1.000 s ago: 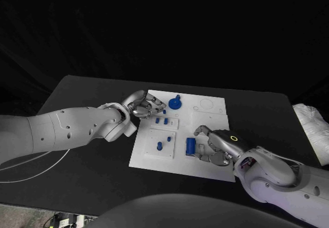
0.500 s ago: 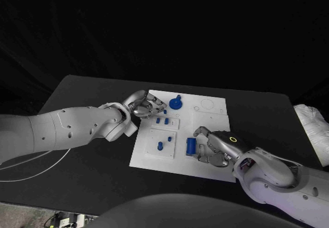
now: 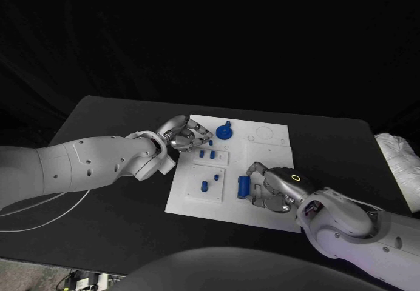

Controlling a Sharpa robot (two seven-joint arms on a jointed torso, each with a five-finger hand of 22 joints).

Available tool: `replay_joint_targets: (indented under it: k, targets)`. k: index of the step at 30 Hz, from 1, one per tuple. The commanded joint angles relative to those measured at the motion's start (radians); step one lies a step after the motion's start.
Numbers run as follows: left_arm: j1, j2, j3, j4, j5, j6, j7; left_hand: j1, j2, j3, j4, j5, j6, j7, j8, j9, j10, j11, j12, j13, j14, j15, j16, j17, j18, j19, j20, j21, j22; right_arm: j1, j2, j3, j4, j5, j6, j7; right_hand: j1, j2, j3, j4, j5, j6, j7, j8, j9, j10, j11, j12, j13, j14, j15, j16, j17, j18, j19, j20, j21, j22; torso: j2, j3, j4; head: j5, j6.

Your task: Assemble the parts on the task board

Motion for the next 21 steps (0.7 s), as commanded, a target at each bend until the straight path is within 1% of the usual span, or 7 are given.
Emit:
replay_joint_targets:
  k: [1,4,7,11,13,18,21]
  targets:
    - [0.000,0.002,0.001,0.002,0.004,0.016,0.007,-0.005,0.005,0.008,0.000,0.004,-0.001,0.003,0.002,0.001,-0.002,0.005,0.005,-0.001,-0.001,0.010,0.004,-0.001,0.006,0.000,0.004,-0.002,0.140,-0.001,0.005,0.000,-0.004,-0.001,0.034,0.005,0.002,0.011,0.007,-0.001,0.012,0.008,0.058,0.000,-0.002,0.104,0.006,0.004,0.263,0.106,0.003,0.003,0.263,0.002,0.031,0.005,-0.007,0.220,0.000,0.0000,-0.0001,0.001,0.000]
    - [0.000,0.002,0.001,0.002,0.004,0.016,0.007,-0.005,0.005,0.008,0.000,0.004,-0.001,0.003,0.002,0.001,-0.002,0.005,0.005,-0.001,-0.001,0.010,0.004,-0.001,0.006,0.000,0.004,-0.002,0.140,-0.001,0.008,0.000,-0.008,-0.001,0.038,0.006,0.004,0.010,0.008,-0.003,0.010,0.007,0.058,-0.001,-0.002,0.104,0.006,0.004,0.263,0.106,0.003,0.003,0.263,0.003,0.029,0.005,-0.010,0.219,0.000,0.0002,-0.0001,0.000,0.000]
    - [0.000,0.003,0.001,0.001,0.004,0.017,0.007,-0.005,0.006,0.008,0.000,0.004,-0.001,0.003,0.003,0.001,-0.002,0.005,0.005,-0.001,-0.001,0.010,0.005,-0.001,0.006,0.000,0.004,-0.003,0.140,-0.001,0.011,0.000,-0.012,-0.002,0.040,0.006,0.006,0.008,0.010,-0.008,-0.014,0.001,0.058,-0.005,-0.004,0.104,0.007,0.004,0.263,0.106,0.003,0.003,0.263,0.004,0.026,0.005,-0.013,0.218,0.000,0.0004,0.0009,0.001,0.000]
    - [0.000,0.004,0.001,0.001,0.004,0.019,0.006,-0.006,0.007,0.009,0.000,0.005,-0.001,0.003,0.003,0.001,-0.002,0.006,0.005,-0.001,0.000,0.011,0.005,0.000,0.006,0.000,0.005,-0.003,0.139,-0.001,0.015,0.000,-0.015,-0.004,0.037,0.006,0.010,0.007,0.011,-0.012,-0.039,-0.006,0.059,-0.007,-0.006,0.104,0.008,0.004,0.263,0.106,0.004,0.003,0.263,0.005,0.025,0.006,-0.015,0.217,0.000,0.0008,-0.0006,0.004,0.000]
    - [0.000,0.004,0.001,0.001,0.004,0.019,0.006,-0.006,0.007,0.009,0.000,0.005,-0.001,0.003,0.003,0.001,-0.002,0.006,0.005,-0.001,0.000,0.011,0.005,0.000,0.006,0.000,0.005,-0.003,0.139,-0.002,0.016,0.000,-0.016,-0.004,0.033,0.007,0.010,0.008,0.012,-0.013,-0.039,-0.006,0.059,-0.007,-0.006,0.104,0.008,0.004,0.263,0.106,0.004,0.003,0.263,0.005,0.025,0.006,-0.015,0.218,0.001,0.0010,-0.0006,0.004,0.000]
    - [0.000,0.005,0.001,0.001,0.004,0.020,0.006,-0.006,0.007,0.009,0.000,0.005,-0.001,0.003,0.003,0.001,-0.002,0.006,0.005,-0.001,0.000,0.011,0.005,0.000,0.006,0.000,0.005,-0.003,0.139,-0.003,0.016,0.000,-0.019,-0.003,0.018,0.012,0.017,0.013,0.018,-0.017,-0.034,-0.002,0.059,-0.002,-0.004,0.104,0.007,0.004,0.263,0.106,0.004,0.003,0.263,0.004,0.025,0.006,-0.014,0.218,0.000,-0.0004,-0.0009,0.003,0.000]
    - [0.000,0.006,0.001,0.000,0.004,0.020,0.006,-0.006,0.007,0.009,0.000,0.005,-0.001,0.003,0.003,0.001,-0.002,0.006,0.005,-0.001,0.000,0.011,0.005,0.000,0.006,0.000,0.005,-0.003,0.139,-0.004,0.016,0.000,-0.020,0.002,0.001,0.021,0.021,0.019,0.027,-0.023,0.004,0.016,0.056,0.014,0.002,0.104,0.005,0.004,0.263,0.106,0.003,0.003,0.263,0.003,0.027,0.005,-0.011,0.219,0.000,-0.0006,-0.0014,0.004,0.000]
